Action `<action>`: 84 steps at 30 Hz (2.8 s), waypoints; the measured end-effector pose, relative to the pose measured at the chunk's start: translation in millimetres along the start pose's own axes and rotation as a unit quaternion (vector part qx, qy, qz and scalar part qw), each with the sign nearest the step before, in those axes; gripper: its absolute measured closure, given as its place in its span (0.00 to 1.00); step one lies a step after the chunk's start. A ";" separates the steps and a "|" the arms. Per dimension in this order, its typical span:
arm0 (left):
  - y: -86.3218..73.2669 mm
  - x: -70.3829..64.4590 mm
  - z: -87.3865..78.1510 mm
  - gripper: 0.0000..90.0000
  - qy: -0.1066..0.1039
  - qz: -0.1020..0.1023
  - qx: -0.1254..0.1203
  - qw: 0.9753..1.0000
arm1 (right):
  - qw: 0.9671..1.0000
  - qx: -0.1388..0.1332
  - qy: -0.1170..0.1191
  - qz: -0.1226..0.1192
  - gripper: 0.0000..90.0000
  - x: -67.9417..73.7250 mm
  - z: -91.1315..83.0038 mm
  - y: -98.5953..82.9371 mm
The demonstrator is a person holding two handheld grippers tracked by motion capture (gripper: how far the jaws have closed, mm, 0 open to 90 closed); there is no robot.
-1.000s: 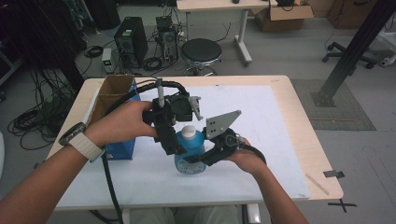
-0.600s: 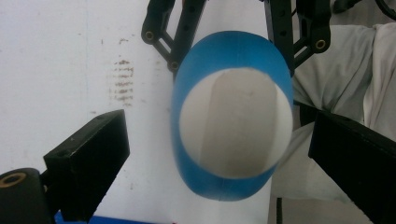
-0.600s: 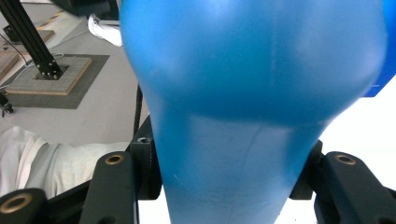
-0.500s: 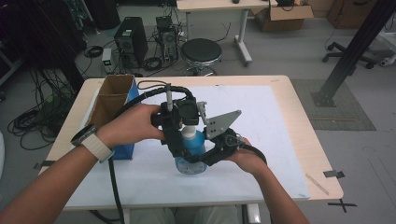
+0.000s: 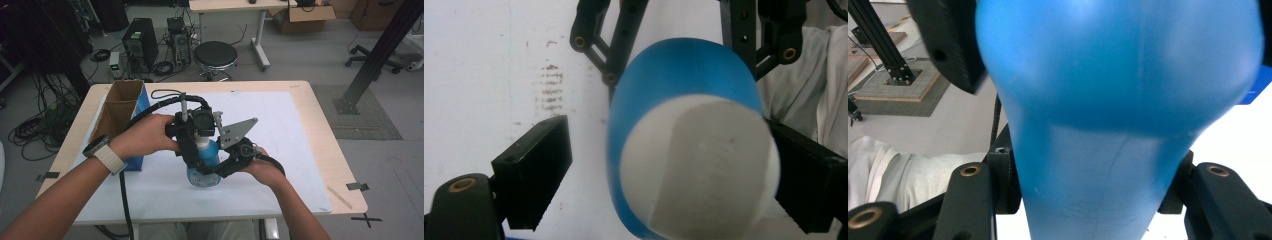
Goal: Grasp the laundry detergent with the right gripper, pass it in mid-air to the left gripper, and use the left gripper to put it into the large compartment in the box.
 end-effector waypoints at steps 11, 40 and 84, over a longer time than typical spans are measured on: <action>0.0 -1.2 0.5 0.23 -0.003 0.003 -0.002 1.000 | 1.000 0.001 0.001 0.002 0.49 -0.4 1.3 -1.1; 2.3 -3.3 -1.0 0.32 0.000 0.013 -0.010 1.000 | 1.000 0.001 0.005 0.003 0.49 0.2 2.8 -2.0; -0.4 3.7 -18.5 0.42 0.012 -0.015 -0.004 1.000 | 0.998 -0.012 -0.023 0.052 0.15 10.2 -39.6 -17.4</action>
Point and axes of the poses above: each handheld gripper's, and its own axes: z roughly forward along the jaws, y roughly out of its top, x roughly to its left, the point moved 1 cm from there along z, roughly forward along the jaws, and after that the axes turned 15 degrees about y, right-handed, at the moved point
